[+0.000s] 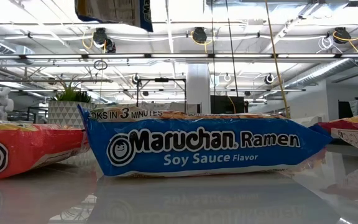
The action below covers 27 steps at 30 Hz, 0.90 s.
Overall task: Sort Maruchan noodles
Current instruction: Put the top left blue noodle pack into the white bin
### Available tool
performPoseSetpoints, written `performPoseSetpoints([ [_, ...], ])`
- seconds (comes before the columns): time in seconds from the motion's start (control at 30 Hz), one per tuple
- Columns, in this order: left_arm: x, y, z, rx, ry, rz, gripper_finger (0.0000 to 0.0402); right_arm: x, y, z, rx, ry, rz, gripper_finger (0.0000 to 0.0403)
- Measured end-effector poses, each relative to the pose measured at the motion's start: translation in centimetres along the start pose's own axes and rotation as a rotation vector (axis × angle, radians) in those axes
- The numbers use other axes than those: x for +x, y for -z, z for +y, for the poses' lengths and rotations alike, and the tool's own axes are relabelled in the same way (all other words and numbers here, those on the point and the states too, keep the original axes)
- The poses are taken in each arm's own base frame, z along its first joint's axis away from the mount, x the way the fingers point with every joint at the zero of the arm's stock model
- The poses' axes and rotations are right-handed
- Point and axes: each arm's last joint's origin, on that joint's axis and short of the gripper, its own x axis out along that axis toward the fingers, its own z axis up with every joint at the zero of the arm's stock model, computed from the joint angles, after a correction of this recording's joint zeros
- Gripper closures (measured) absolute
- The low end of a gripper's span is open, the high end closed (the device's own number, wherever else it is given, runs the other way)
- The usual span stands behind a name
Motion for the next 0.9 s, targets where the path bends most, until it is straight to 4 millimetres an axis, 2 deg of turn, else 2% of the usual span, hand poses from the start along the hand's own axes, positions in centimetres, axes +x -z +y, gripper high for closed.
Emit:
performPoseSetpoints([
  [0.27, 0.0, -0.1, 0.0, 0.002, -0.009, -0.014, 0.0396, 0.1, -0.9, -0.6, 0.046, 0.033, -0.09, 0.0106],
  [0.5, 0.0, -0.1, 0.0, 0.039, -0.003, -0.014, 0.0396, 0.3, -0.9, -0.7, 0.021, -0.04, -0.123, 0.0106],
  [0.9, 0.0, -0.4, 0.0, 0.053, -0.01, -0.044, 0.0396, 0.0, 1.1, -1.4, 0.076, 0.002, -0.275, 0.0106],
])
